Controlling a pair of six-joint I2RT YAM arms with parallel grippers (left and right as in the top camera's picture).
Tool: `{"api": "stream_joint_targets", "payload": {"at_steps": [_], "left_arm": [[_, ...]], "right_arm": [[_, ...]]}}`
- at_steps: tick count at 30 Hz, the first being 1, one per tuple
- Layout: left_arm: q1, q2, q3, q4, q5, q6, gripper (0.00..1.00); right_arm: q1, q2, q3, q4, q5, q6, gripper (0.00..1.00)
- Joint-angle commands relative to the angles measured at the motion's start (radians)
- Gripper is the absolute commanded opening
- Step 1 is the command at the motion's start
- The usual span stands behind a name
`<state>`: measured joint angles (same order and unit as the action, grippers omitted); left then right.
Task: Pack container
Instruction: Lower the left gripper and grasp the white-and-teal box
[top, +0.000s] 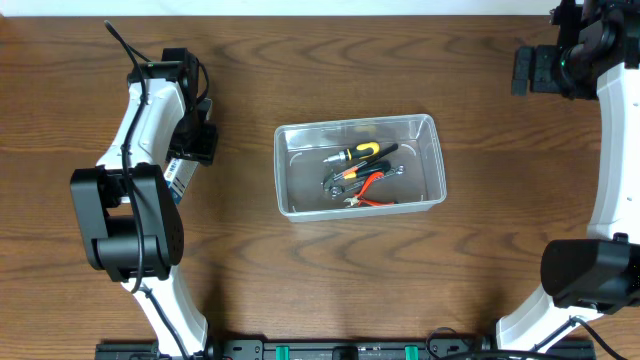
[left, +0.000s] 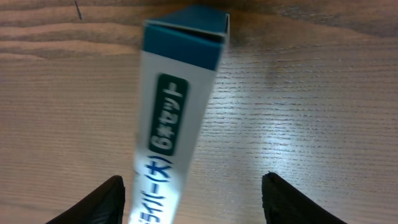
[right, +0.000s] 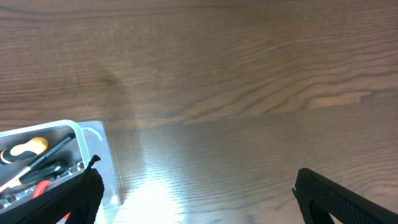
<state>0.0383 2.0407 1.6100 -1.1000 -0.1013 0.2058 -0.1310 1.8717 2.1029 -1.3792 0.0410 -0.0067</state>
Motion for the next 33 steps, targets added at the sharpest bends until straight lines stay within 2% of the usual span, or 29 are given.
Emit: {"api": "stream_joint_targets", "payload": {"at_steps": [1,16,25,26,28,31,33], "left_arm": [[0.006,0.002,-0.003,-0.006,0.011,0.004,0.59],[0.042,0.037,-0.006,0.000,0.014,0.004,0.60],[0.045,0.048,-0.075,0.051,0.068,0.011,0.60],[0.045,0.048,-0.079,0.055,0.068,0.011,0.58],[0.045,0.048,-0.081,0.054,0.068,0.022,0.40],[0.045,0.048,-0.081,0.054,0.068,0.022,0.19],[0.045,0.048,-0.081,0.054,0.068,0.022,0.14]], "right_arm": [[0.001,-0.006,0.006,-0.001,0.000,0.018,0.99],[0.001,-0.006,0.006,-0.001,0.000,0.018,0.99],[0.001,-0.006,0.006,-0.001,0.000,0.018,0.99],[0.001,-0.006,0.006,-0.001,0.000,0.018,0.99],[0.001,-0.006,0.006,-0.001,0.000,0.018,0.99],[0.001,-0.006,0.006,-0.001,0.000,0.018,0.99],[0.001,-0.006,0.006,-0.001,0.000,0.018,0.99]]}}
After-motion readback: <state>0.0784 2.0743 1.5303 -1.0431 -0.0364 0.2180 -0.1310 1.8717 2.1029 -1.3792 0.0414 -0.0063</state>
